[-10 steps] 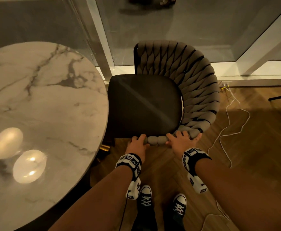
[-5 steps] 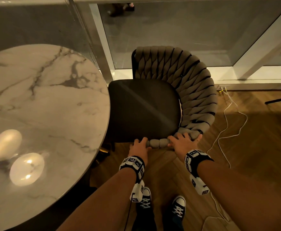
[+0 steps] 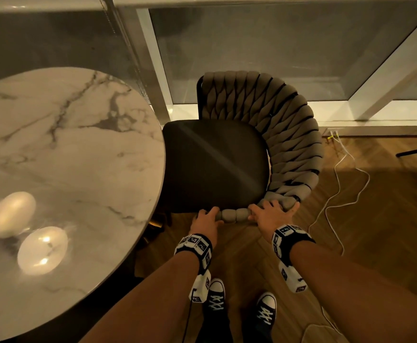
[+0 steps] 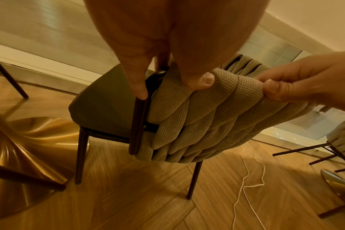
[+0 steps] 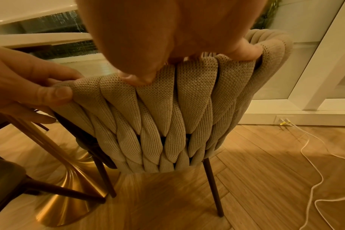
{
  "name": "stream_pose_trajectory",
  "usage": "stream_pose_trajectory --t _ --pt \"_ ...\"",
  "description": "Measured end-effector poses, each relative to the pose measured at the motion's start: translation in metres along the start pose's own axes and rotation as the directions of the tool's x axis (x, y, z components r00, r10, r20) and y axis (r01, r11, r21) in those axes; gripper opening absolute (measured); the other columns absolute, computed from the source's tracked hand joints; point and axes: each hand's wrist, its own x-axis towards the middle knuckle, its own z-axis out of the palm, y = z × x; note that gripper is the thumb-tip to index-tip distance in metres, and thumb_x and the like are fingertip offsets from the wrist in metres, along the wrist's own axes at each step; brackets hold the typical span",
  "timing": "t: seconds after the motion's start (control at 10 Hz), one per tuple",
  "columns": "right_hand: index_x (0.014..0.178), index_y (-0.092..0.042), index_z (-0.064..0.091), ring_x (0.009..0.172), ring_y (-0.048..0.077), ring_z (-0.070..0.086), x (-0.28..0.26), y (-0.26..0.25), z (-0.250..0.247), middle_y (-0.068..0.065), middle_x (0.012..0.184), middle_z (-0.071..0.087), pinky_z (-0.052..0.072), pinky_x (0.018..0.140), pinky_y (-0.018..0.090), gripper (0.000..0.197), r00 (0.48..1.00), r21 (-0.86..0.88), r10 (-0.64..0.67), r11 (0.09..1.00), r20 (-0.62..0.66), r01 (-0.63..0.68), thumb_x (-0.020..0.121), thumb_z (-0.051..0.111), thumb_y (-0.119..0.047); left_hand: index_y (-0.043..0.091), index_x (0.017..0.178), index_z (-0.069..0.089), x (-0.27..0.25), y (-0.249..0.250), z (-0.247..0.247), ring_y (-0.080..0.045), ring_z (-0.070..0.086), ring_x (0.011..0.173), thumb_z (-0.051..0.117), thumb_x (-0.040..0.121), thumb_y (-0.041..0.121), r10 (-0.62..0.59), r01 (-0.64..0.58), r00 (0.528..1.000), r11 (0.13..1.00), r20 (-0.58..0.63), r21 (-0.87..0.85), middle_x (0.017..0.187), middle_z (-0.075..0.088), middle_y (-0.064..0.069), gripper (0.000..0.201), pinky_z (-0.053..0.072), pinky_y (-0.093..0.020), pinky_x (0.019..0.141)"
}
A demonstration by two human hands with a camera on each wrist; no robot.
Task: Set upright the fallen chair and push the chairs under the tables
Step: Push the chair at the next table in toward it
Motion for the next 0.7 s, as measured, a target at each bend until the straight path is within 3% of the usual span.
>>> stream_pose_trajectory --t 0.4,0.5,0.6,0.7 --pt "0.138 -0.042 0.038 0.141 0.029 0.028 0.004 0.003 -0.002 0.000 0.146 0.044 0.003 0.103 0.084 0.040 0.999 0.048 0.020 0.999 0.034 -0.022 0.100 0.032 -0.052 0.035 0.144 0.035 -0.001 -0.005 -0.006 -0.038 0.048 0.128 0.046 0.100 0.047 0.014 -0.016 0.999 0.999 0.037 0.042 0.145 0.044 -0.010 0.047 0.049 -0.053 0.101" --pt "0.132 -0.038 0.046 0.134 0.027 0.037 0.000 0.002 -0.007 0.000 0.137 0.051 0.019 0.106 0.072 0.040 0.998 0.117 0.055 0.992 -0.002 -0.054 0.095 0.038 -0.053 0.037 0.148 0.029 -0.008 -0.005 -0.013 -0.038 0.047 0.132 0.042 0.101 0.047 0.020 -0.023 0.997 0.999 0.068 0.045 0.150 0.041 -0.008 0.050 0.048 -0.053 0.104" --pt "0.124 -0.028 0.053 0.123 0.030 0.046 -0.011 0.000 -0.011 0.006 0.127 0.055 0.042 0.099 0.053 0.031 0.994 0.206 0.055 0.978 -0.098 -0.034 0.099 0.039 -0.039 0.033 0.152 0.028 -0.017 -0.003 -0.023 -0.035 0.050 0.133 0.042 0.102 0.043 0.036 -0.038 0.996 0.999 0.076 0.018 0.154 0.040 -0.008 0.053 0.047 -0.051 0.108" --pt "0.100 -0.022 0.054 0.092 0.028 0.060 -0.025 -0.006 -0.011 0.008 0.101 0.061 0.054 0.081 0.045 0.021 0.981 0.319 0.057 0.948 -0.185 0.005 0.099 0.038 -0.035 0.023 0.143 0.044 -0.038 -0.004 -0.037 -0.027 0.056 0.125 0.043 0.103 0.036 0.092 -0.092 0.996 0.995 0.010 -0.043 0.143 0.053 -0.008 0.042 0.048 -0.043 0.106"
